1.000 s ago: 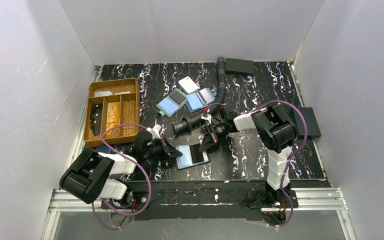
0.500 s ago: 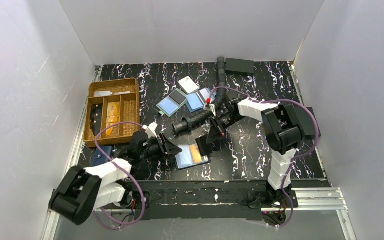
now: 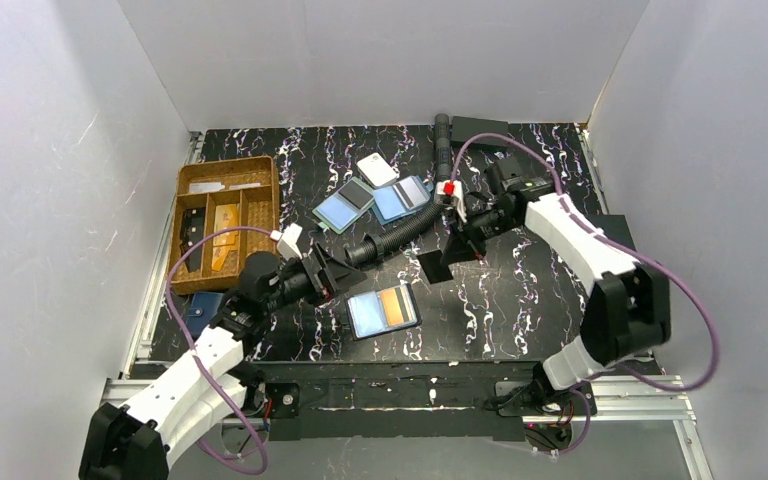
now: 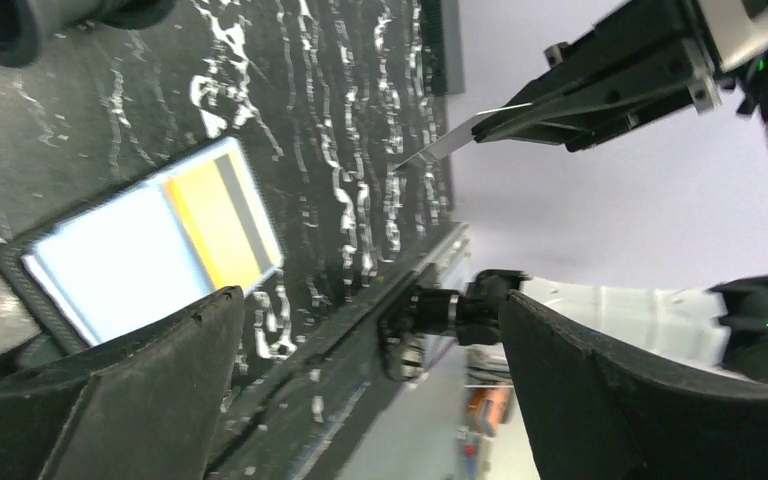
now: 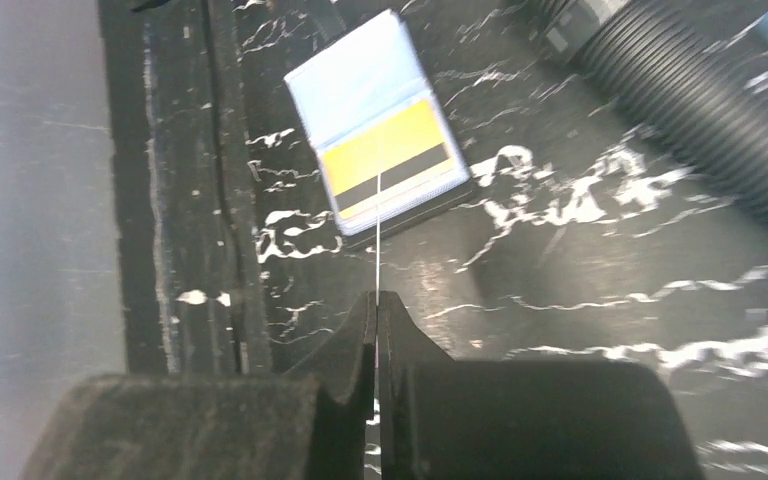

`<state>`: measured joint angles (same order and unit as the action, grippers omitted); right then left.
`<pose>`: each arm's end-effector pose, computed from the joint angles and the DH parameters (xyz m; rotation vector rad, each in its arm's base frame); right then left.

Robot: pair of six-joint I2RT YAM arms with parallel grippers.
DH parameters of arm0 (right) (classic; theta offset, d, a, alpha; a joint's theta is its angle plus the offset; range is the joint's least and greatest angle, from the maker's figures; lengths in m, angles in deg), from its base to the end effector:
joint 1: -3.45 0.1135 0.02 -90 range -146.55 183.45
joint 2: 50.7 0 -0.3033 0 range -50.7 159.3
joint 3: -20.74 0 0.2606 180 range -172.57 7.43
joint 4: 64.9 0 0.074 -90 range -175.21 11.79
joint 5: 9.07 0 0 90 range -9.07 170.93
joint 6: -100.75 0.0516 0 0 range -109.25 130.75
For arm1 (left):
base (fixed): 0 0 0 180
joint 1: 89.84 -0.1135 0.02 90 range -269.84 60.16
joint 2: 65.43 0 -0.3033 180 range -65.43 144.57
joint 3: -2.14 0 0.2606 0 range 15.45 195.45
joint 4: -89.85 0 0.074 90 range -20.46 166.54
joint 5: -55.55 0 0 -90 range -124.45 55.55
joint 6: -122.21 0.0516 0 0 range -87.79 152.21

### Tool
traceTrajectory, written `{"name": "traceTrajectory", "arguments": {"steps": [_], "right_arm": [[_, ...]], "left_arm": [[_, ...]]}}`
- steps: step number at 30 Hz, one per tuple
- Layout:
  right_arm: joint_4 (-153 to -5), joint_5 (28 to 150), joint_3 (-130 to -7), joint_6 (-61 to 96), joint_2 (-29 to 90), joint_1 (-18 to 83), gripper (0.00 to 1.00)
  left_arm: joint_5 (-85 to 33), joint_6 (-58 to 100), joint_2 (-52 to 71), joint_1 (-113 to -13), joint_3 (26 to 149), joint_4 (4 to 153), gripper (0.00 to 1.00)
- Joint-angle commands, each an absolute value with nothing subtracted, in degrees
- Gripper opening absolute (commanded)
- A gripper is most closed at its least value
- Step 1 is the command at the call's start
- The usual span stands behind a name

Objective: Take the credit cards out of the card holder
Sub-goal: Place the credit card in the storage box.

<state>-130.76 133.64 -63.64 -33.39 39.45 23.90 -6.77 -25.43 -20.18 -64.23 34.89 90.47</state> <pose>0.2792 0.1479 0.2907 -1.4651 1.9531 1.0993 0.1502 -0.0986 0.2479 -0.1648 2.0003 -1.4234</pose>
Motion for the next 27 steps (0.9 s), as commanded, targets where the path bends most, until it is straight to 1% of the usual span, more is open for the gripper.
{"name": "traceTrajectory", "arguments": {"steps": [1, 3, 5, 10, 13, 15, 18, 23, 27], "right_arm": [[-130.35, 128.02, -68.97, -38.81, 28.93, 24.28, 0.01], [-128.94, 127.36, -69.22, -43.36, 24.76, 24.37, 0.01], [-127.67, 126.71, -69.04, -49.73, 21.43, 24.43, 0.01], [-131.41, 119.9, -72.78, -64.22, 16.99, 26.03, 0.01], [-134.0, 116.08, -76.76, -67.79, 16.48, 26.94, 0.01], [-133.73, 114.73, -76.8, -69.32, 15.06, 27.16, 0.01], [-129.58, 113.47, -71.9, -72.24, 10.33, 27.47, 0.01], [-127.33, 113.76, -62.87, -85.17, 1.83, 27.66, 0.01], [-123.2, 115.33, -58.26, -86.99, -2.72, 27.71, 0.01]], "left_arm": [[-2.52, -36.52, -18.19, -64.55, 39.33, 92.88, 0.98], [-1.65, -43.32, -16.35, -63.83, 39.7, 98.28, 0.98], [-3.43, -48.09, -15.56, -61.96, 40.62, 101.26, 0.98], [-12.98, -56.45, -14.85, -55.21, 44.54, 101.46, 0.97], [-17.01, -60.15, -13.09, -51.64, 46.79, 101.45, 0.96], [-18.36, -61.24, -11.55, -49.7, 48.74, 101.48, 0.96], [-19.38, -63.67, -9.39, -47.49, 51.0, 101.47, 0.96], [-22.36, -65.51, -7.63, -43.31, 54.09, 101.44, 0.96], [-24.72, -65.43, -6.73, -41.21, 54.78, 101.46, 0.96]]}}
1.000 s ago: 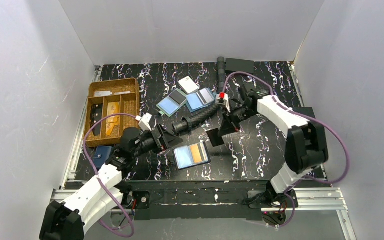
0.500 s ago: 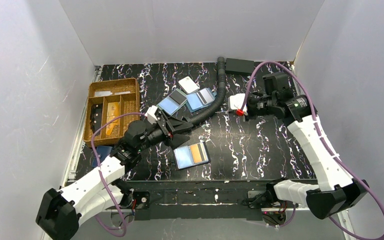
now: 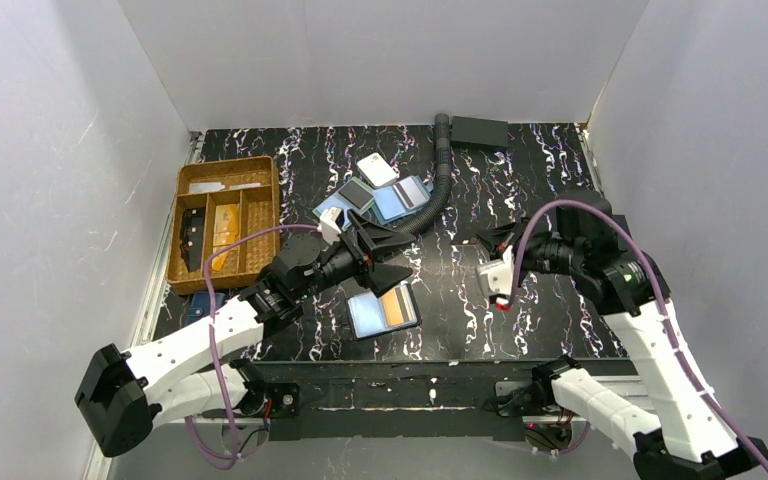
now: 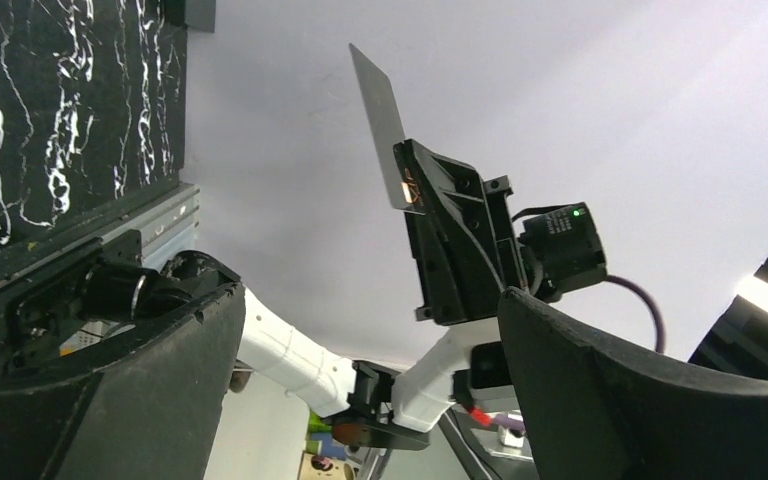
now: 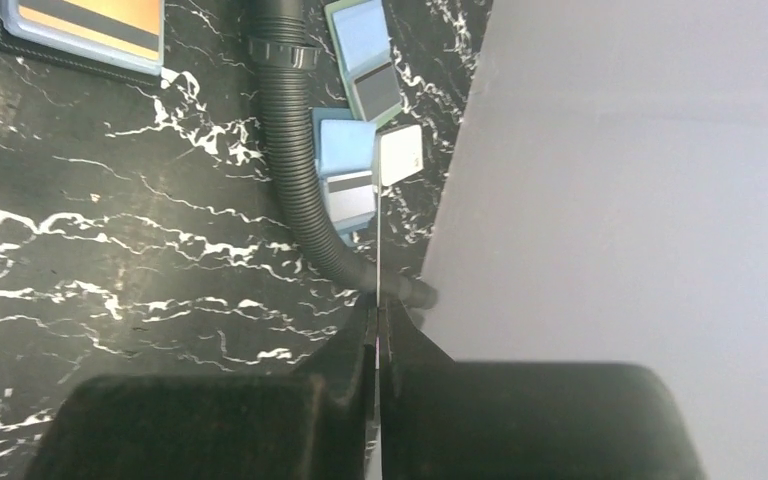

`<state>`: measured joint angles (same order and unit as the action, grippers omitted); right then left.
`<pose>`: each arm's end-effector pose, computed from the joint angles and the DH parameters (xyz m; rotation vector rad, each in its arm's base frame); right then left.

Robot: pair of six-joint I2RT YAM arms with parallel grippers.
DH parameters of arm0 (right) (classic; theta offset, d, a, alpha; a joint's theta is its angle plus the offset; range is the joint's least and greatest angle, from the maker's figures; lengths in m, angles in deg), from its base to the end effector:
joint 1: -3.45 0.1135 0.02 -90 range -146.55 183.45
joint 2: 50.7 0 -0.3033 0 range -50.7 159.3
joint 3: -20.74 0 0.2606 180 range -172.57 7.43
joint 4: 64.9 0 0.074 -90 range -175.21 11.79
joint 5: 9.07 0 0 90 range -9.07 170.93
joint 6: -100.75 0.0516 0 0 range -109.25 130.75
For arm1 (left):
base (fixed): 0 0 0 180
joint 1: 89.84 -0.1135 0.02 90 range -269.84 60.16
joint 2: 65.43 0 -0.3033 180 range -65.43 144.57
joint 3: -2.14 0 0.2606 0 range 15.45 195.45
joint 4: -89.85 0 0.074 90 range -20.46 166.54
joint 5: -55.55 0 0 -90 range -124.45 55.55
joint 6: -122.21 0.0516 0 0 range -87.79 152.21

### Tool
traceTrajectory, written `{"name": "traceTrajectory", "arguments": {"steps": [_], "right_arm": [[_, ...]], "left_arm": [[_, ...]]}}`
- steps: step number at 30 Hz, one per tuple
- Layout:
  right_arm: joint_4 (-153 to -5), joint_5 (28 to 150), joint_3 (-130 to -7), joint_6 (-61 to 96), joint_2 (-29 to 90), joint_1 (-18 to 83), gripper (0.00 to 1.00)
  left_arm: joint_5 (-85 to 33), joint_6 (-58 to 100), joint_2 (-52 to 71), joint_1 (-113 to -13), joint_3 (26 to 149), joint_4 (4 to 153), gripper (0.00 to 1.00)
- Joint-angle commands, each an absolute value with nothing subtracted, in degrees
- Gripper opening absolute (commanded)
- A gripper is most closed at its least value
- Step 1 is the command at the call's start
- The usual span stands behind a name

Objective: Take the credit cards out of the card holder
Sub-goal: Place the credit card in the storage box.

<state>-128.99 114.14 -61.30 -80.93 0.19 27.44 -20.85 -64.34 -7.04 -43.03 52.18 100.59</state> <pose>0.1256 0.0868 0.4199 -1.8830 0.7976 -0.1112 0.1574 -0.1854 0.3391 -0.6086 1.8975 -2.0314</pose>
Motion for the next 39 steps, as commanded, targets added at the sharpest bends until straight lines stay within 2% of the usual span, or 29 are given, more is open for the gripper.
{"name": "traceTrajectory", "arguments": {"steps": [1, 20, 23, 25, 30, 34, 39], "right_arm": [[-122.21, 115.61, -57.05, -86.8, -3.57, 27.71, 0.01], [-114.23, 121.49, -46.86, -89.09, -11.36, 27.71, 0.01], [-114.12, 121.79, -45.68, -90.86, -11.71, 27.71, 0.01], [-113.56, 121.8, -44.99, -91.36, -11.99, 27.71, 0.01], [-112.15, 121.96, -43.19, -91.42, -12.91, 27.71, 0.01], [-112.19, 122.42, -41.9, -93.32, -13.72, 27.71, 0.01], [-111.78, 122.3, -40.91, -94.28, -14.63, 27.71, 0.01]], "left_arm": [[-24.81, -65.41, -6.09, -40.82, 54.89, 101.5, 0.96], [-22.52, -60.79, 0.96, -36.38, 58.87, 102.06, 0.94], [-23.65, -63.05, 2.42, -35.27, 59.61, 102.89, 0.89], [-24.63, -64.12, 3.1, -34.64, 60.27, 103.23, 0.81], [-26.19, -65.34, 4.82, -33.36, 61.72, 104.17, 0.75], [-27.1, -66.7, 7.08, -32.34, 62.98, 105.05, 0.65], [-26.75, -68.87, 10.81, -31.54, 64.28, 107.67, 0.46]]}}
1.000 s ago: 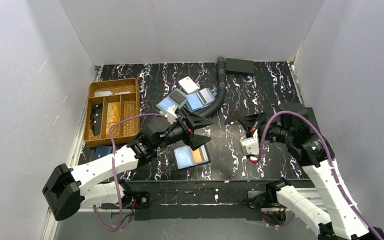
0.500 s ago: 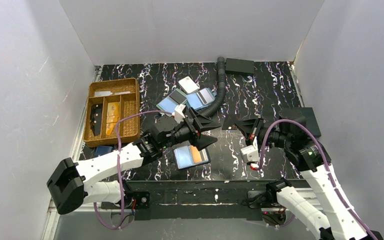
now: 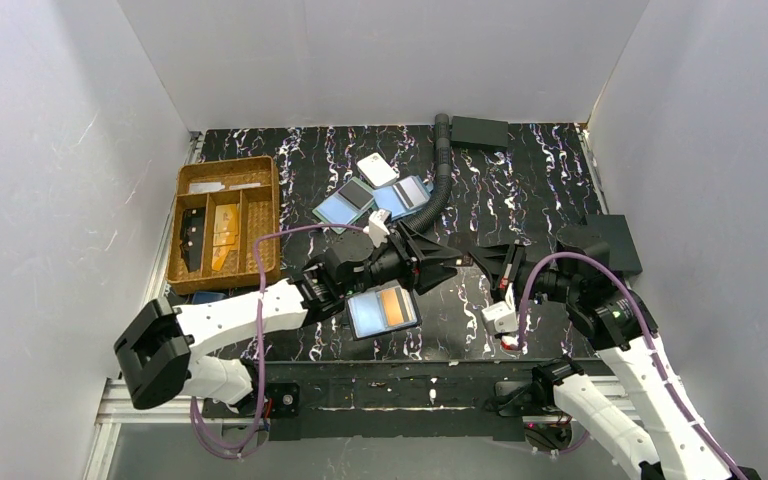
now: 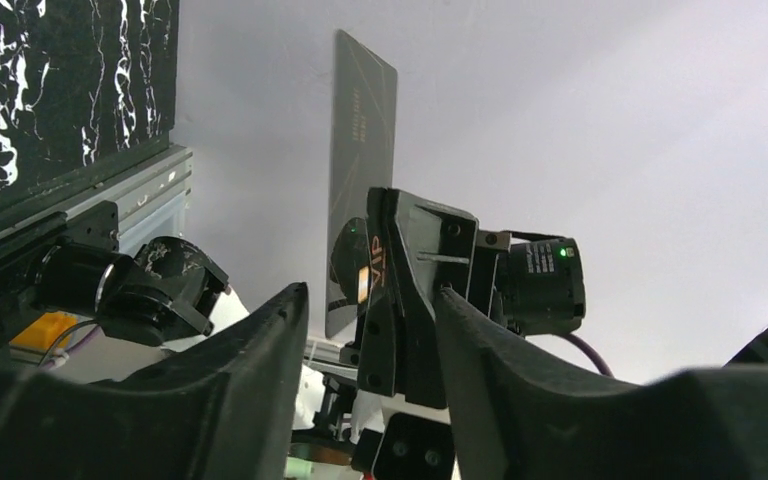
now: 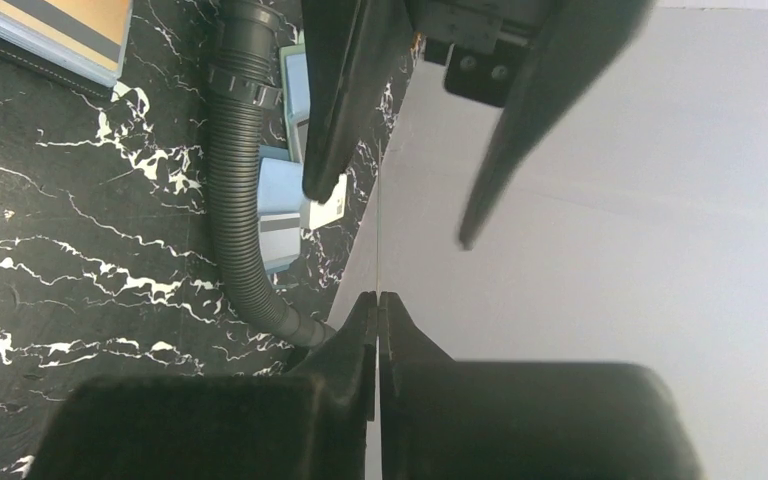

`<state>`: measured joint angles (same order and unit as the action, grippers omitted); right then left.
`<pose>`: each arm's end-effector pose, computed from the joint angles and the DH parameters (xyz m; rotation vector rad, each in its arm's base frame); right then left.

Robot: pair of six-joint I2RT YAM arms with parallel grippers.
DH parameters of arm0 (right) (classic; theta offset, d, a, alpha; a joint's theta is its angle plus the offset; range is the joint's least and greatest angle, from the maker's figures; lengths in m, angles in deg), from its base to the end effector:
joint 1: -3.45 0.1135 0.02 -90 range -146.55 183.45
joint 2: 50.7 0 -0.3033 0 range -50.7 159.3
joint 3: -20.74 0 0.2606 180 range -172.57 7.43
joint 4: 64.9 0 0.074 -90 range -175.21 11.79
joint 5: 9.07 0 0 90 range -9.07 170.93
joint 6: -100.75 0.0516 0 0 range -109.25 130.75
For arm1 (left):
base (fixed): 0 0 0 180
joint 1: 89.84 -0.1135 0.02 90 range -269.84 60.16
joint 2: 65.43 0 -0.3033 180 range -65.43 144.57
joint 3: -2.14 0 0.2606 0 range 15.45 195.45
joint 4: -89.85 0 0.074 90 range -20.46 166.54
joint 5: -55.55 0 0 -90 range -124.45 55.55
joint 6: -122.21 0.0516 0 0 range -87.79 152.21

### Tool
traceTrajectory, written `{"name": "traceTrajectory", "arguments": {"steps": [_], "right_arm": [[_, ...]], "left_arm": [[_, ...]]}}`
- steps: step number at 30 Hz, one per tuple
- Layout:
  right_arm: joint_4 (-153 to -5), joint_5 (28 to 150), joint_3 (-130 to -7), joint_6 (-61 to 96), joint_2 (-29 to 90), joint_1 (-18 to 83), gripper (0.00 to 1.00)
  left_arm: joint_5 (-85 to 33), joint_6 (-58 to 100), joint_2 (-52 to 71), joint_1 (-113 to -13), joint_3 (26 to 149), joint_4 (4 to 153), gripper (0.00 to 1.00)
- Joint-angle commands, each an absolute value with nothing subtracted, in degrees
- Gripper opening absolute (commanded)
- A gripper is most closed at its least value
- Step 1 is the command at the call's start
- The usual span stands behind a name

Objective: Take the credit cards out of the card holder
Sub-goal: Place the credit card in the storage box.

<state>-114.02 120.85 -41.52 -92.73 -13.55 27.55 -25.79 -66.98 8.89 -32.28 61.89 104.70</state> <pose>0.0942 0.0784 0.3610 -1.8477 0.4246 -0.2494 0.1626 -0.2702 0.3406 -0.5943 2.0111 -2.0901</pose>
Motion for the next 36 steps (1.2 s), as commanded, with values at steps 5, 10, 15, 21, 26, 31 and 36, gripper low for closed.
{"name": "traceTrajectory", "arguments": {"steps": [5, 10, 15, 21, 26, 31, 36], "right_arm": [[-112.58, 122.48, -40.32, -95.08, -15.54, 27.71, 0.01], [-115.24, 123.15, -39.6, -97.99, -16.5, 27.71, 0.05], [-117.5, 123.6, -39.55, -98.29, -17.24, 27.71, 0.7], [-117.34, 123.26, -41.46, -86.17, -16.19, 27.71, 0.98], [-114.97, 120.5, -47.4, -56.07, -7.17, 27.71, 0.98], [-122.89, 114.1, -57.73, -30.71, 10.22, 27.62, 0.98], [-129.91, 124.79, -59.67, -23.97, 20.23, 24.8, 0.98]], "left_arm": [[-26.7, -70.71, 13.39, -31.3, 63.23, 113.16, 0.07], [-28.46, -68.32, 13.15, -31.29, 61.0, 116.19, 0.0], [-31.54, -61.83, 10.4, -31.45, 56.92, 116.7, 0.0], [-31.36, -46.27, 3.73, -35.31, 48.27, 116.75, 0.0], [-23.25, -25.52, -6.36, -42.81, 41.27, 113.46, 0.0], [-14.44, -10.62, -17.22, -52.26, 40.52, 96.14, 0.0], [-10.86, 4.02, -23.54, -61.98, 47.85, 74.43, 0.0]]}}
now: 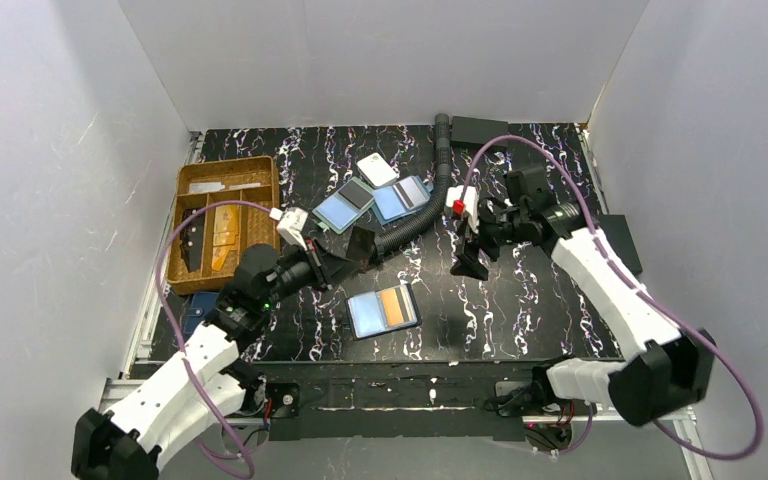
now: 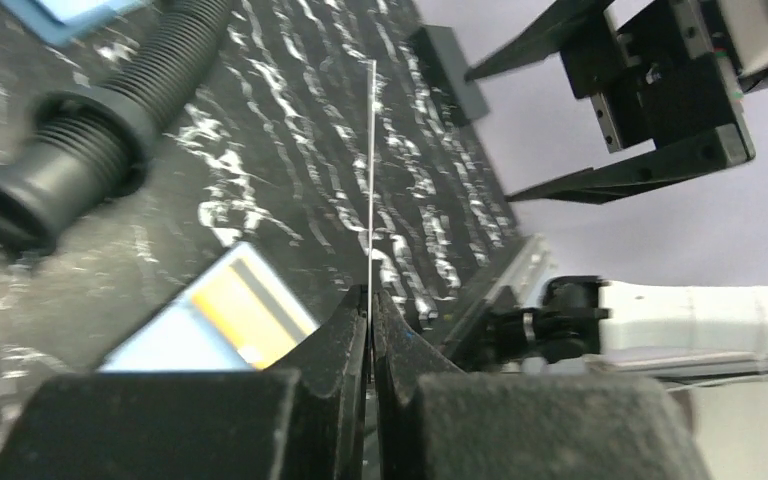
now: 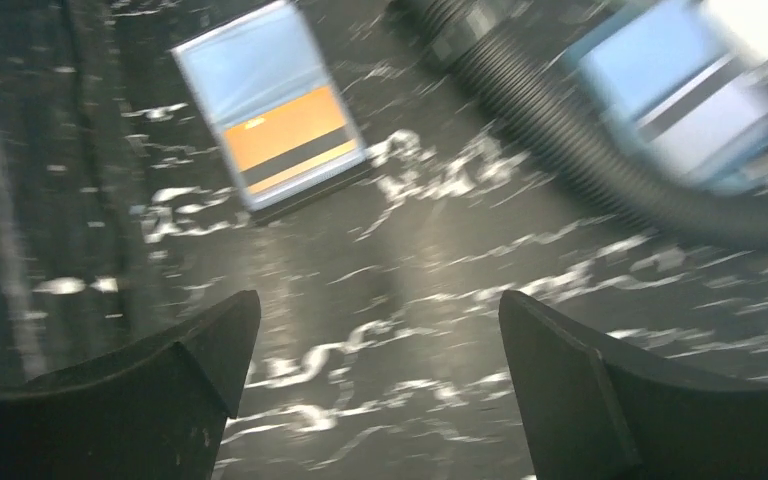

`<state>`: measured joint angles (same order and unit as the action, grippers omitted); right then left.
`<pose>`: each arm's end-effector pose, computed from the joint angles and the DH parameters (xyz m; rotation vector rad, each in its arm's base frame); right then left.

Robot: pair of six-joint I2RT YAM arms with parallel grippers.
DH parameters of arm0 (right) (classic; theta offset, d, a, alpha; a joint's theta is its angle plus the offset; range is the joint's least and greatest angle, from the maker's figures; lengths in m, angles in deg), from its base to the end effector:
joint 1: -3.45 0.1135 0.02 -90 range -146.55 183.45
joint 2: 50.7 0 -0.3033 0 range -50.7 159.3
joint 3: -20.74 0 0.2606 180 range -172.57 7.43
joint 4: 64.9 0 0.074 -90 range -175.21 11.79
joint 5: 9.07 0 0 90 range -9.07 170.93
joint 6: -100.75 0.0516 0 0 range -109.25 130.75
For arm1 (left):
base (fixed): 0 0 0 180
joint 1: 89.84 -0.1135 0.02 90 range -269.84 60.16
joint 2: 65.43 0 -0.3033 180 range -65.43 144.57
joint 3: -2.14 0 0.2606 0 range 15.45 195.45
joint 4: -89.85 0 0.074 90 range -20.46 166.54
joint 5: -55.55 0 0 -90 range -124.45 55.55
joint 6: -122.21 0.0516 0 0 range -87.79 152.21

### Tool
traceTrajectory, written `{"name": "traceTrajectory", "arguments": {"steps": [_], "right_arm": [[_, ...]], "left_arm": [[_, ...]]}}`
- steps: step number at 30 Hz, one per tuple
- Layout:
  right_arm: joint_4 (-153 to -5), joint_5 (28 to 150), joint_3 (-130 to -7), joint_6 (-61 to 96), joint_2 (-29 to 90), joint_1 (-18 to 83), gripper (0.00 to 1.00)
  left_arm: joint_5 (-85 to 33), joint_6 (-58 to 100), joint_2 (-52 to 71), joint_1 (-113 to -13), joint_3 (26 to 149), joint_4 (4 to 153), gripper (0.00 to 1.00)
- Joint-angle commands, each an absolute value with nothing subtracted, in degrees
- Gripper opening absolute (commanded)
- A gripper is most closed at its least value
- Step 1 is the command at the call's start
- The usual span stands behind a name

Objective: Take the credit cards out of the card holder
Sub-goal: Place the credit card in the storage box.

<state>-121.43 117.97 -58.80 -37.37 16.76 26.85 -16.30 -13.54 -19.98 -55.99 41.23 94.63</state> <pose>0.2086 0.1242 0.3675 -1.5298 1.5972 0.5198 0.1482 -0.1187 0.2974 0.0888 1.7636 -1.3007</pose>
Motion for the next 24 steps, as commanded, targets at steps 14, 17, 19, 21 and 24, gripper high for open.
{"name": "traceTrajectory", "arguments": {"steps": [14, 17, 19, 21, 24], "right_arm": [[-110.4, 138.79, -41.24, -21.26, 20.78, 14.08, 0.98], [-116.05, 135.93, -44.48, -26.32, 21.72, 13.87, 0.98], [-115.75, 135.66, -44.18, -25.77, 21.26, 13.91, 0.98], [-115.08, 134.43, -43.05, -25.57, 19.61, 13.91, 0.98], [-109.96, 132.21, -39.87, -21.55, 16.0, 13.91, 0.98]], "left_arm": [[-1.01, 17.44, -9.48, -98.44, 67.46, 50.85, 0.0], [-5.38, 17.58, -7.25, -104.65, 67.69, 51.86, 0.0], [-7.81, 18.4, -5.75, -107.96, 67.51, 53.13, 0.0], [-9.29, 20.17, -3.66, -110.7, 68.29, 53.9, 0.0], [-14.74, 25.4, -0.56, -112.09, 70.89, 53.06, 0.0]]}}
